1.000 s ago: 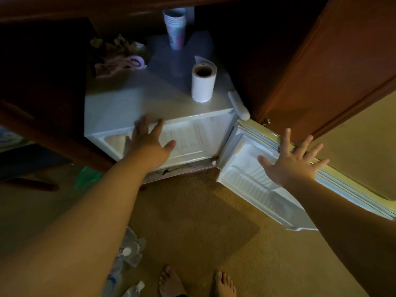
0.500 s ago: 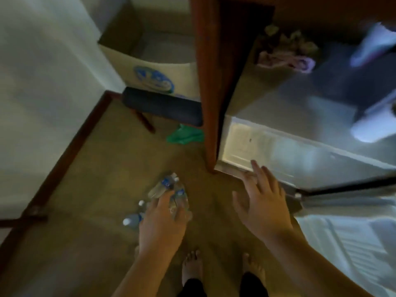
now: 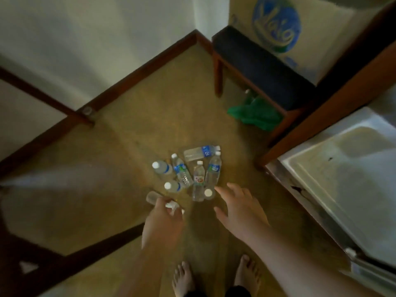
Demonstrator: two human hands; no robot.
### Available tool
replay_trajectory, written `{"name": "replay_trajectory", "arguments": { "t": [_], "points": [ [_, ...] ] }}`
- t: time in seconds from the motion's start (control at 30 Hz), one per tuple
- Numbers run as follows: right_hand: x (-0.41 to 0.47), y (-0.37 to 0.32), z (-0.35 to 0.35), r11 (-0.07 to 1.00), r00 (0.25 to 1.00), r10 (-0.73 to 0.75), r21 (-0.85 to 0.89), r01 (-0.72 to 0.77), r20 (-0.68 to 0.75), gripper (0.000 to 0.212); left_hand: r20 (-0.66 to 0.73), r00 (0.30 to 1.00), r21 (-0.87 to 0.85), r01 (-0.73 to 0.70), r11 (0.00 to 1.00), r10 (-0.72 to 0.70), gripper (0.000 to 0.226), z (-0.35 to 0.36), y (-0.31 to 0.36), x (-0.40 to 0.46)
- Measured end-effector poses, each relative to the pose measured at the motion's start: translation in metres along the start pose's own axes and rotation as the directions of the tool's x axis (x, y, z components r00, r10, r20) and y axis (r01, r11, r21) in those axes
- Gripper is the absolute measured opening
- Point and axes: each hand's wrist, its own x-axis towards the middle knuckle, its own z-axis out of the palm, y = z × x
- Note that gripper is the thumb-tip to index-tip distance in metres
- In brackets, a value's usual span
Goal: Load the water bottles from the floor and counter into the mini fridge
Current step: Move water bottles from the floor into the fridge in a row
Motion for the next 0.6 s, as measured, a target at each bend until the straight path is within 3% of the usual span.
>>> {"name": "replay_trajectory", "arguments": {
  "t": [0.1, 0.27, 0.4, 0.6],
  "points": [
    [0.021, -0.002, 0.032, 0.999, 0.998, -0.054, -0.006, 0.054, 0.037, 0.056, 0.073, 0.997, 0.019, 0.024, 1.0, -0.025, 0.032, 0.024, -0.044, 0.012],
    [0.054, 0.006, 0.088, 0.996, 0.995, -0.06, -0.059, 0.065, 0.08, 0.062, 0.089, 0.995, 0.318, -0.079, 0.945, 0.054, 0.041, 0.079, -0.114, 0.059],
    [0.078, 0.018, 0.126, 0.998, 0.997, -0.023, -0.06, 0.028, 0.076, 0.067, 0.108, 0.985, 0.552, -0.174, 0.815, 0.137, 0.047, 0.123, -0.149, 0.108],
    [0.112, 0.027, 0.165, 0.995, 0.995, -0.014, -0.093, 0.023, 0.101, 0.065, 0.176, 0.966, 0.692, -0.259, 0.674, 0.19, 0.064, 0.15, -0.179, 0.156]
  ]
}}
